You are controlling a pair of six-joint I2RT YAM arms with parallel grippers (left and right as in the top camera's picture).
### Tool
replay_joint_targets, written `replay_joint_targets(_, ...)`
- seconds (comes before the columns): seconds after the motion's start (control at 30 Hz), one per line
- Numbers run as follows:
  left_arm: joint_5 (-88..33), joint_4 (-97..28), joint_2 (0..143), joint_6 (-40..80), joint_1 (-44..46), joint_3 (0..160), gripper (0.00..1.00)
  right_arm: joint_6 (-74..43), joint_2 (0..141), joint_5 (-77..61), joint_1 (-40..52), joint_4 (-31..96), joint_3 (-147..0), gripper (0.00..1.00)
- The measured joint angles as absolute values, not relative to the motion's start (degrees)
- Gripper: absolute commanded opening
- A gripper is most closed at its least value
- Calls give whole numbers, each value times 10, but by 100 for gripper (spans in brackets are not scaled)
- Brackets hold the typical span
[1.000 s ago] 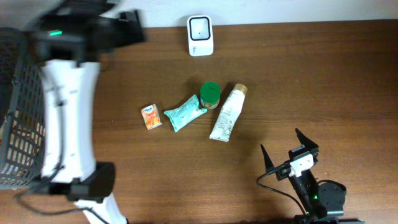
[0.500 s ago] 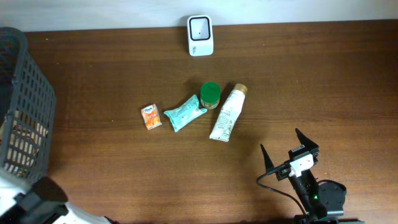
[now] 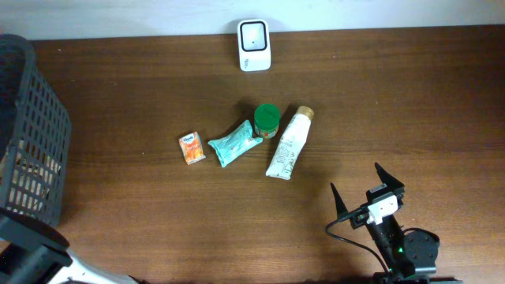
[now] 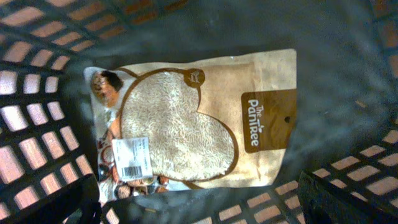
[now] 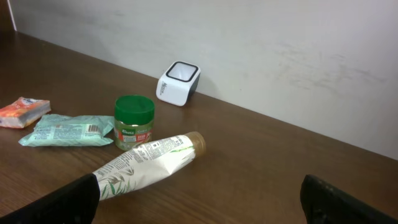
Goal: Scan the item barcode
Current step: 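Move the left gripper back into the basket toward the rice bag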
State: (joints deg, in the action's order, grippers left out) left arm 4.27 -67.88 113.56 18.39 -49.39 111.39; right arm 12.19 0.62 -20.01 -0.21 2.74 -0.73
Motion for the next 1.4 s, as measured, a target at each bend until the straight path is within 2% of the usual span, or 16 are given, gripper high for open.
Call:
replay_joint_targets(0.33, 33, -677, 1215, 160, -464, 1112, 100, 122, 6, -200, -2, 27, -7, 98)
replay_joint_targets(0.43, 32, -677, 1238, 158, -453, 1112, 92, 122, 6, -200, -2, 27, -7, 98)
replay_joint_targets(0.67, 49, -661, 1260, 165, -450, 1074, 100, 121, 6, -200, -2, 27, -7, 98)
replay_joint_targets(1.03, 52, -531, 1236, 167, -450, 966, 99, 121, 6, -200, -2, 27, -7, 98)
replay_joint_targets(1.07, 53, -525, 1234, 167, -450, 961, 92, 122, 6, -200, -2, 27, -7, 98)
replay_joint_targets(1.1, 54, -514, 1230, 167, -450, 952, 76, 122, 6, -200, -2, 27, -7, 98)
replay_joint_targets(1.17, 54, -502, 1226, 170, -450, 942, 27, 121, 6, -200, -2, 27, -7, 98)
replay_joint_targets(1.2, 54, -498, 1226, 170, -450, 939, 14, 121, 6, -200, -2, 27, -7, 98)
replay_joint_targets(1.23, 58, -496, 1226, 168, -449, 937, 6, 122, 6, -200, -2, 27, -7, 98)
replay_joint_targets(1.3, 61, -496, 1223, 168, -449, 936, 0, 121, 6, -200, -2, 27, -7, 98)
replay_joint_targets(1.4, 65, -496, 1218, 167, -450, 936, 0, 121, 6, -200, -2, 27, -7, 98)
